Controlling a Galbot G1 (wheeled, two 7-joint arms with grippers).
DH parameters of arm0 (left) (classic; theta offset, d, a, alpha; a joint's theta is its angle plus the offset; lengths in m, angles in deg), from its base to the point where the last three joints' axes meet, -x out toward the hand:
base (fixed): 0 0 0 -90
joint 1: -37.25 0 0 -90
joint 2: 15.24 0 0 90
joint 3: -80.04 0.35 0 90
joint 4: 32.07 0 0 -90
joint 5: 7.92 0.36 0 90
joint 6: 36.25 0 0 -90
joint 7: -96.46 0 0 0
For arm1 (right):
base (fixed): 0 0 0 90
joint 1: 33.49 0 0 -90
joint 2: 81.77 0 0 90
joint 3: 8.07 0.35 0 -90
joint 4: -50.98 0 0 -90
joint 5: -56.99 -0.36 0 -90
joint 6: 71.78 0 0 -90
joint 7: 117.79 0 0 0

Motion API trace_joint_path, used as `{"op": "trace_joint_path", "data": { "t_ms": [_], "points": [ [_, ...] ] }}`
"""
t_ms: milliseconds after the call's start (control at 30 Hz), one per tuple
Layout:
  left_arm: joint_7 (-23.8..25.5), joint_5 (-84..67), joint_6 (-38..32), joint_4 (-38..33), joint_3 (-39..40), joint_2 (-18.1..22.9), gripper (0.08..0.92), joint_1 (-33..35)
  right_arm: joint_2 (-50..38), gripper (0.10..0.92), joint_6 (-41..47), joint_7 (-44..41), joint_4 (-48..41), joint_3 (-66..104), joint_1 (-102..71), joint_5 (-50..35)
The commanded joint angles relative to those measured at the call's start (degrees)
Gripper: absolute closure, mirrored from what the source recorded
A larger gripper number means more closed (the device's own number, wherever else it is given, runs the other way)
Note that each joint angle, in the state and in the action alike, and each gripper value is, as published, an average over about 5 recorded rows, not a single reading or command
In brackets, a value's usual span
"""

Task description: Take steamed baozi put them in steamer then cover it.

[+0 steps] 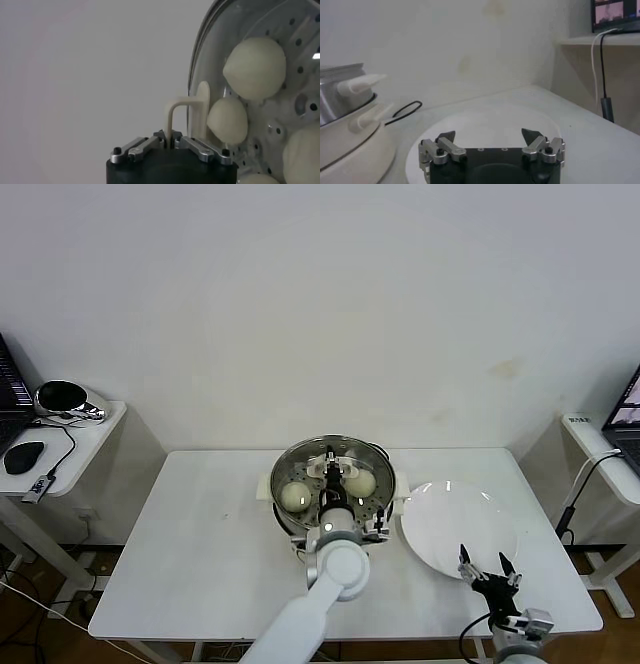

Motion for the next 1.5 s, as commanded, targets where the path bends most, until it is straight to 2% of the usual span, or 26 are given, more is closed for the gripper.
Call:
{"op": "trace_joint_path", "data": {
  "t_ms": [33, 367, 500, 600, 867, 1067, 1133, 1333, 1500],
  "points": [
    [0.75, 0.09, 2.37, -2.01, 0.26, -0.38, 0.606, 0.40, 0.14, 0.203, -0.05, 0.01, 0.08, -0.05, 0.03, 0.12],
    [2.25, -0.64, 2.42, -8.67, 0.70, -2.02, 0.304, 3.06, 0.42, 0.203, -0.03, 0.00, -0.09, 0.04, 0.19, 0.21],
    [2.19, -0.86, 2.42, -10.57, 0.72, -2.38, 0.208, 4.07, 0.35, 0.203, 0.00, 0.00, -0.10, 0.09, 0.20, 0.20],
    [2.46, -1.49, 2.42, -12.19, 0.78, -2.60, 0.181, 4.50, 0.35, 0.203, 0.01, -0.01, -0.15, 0.10, 0.20, 0.21],
    [2.60, -3.74, 2.39, -18.50, 0.86, -4.55, 0.177, 7.25, 0.39, 0.203, -0.05, -0.27, 0.06, 0.03, 0.00, 0.26],
    [-3.84, -12.04, 0.25, -23.39, -4.44, -7.41, 0.177, 11.31, 0.23, 0.203, -1.06, -0.68, 0.00, -0.27, -0.24, 1.63],
    [-8.14, -19.61, -3.31, -25.90, -7.77, -8.71, 0.177, 13.23, 0.21, 0.203, -1.77, -0.99, 0.15, -0.37, -0.62, 2.84],
    [-22.89, -54.66, -18.67, -30.69, -19.49, -12.39, 0.177, 19.16, -0.69, 0.203, -3.79, -4.03, 3.57, -2.44, -4.10, 7.15],
    [-26.54, -72.59, -26.48, -35.23, -32.18, -11.67, 0.177, 25.77, -1.05, 0.203, -6.35, -5.48, 5.76, -4.95, -6.03, 10.95]
  ]
}}
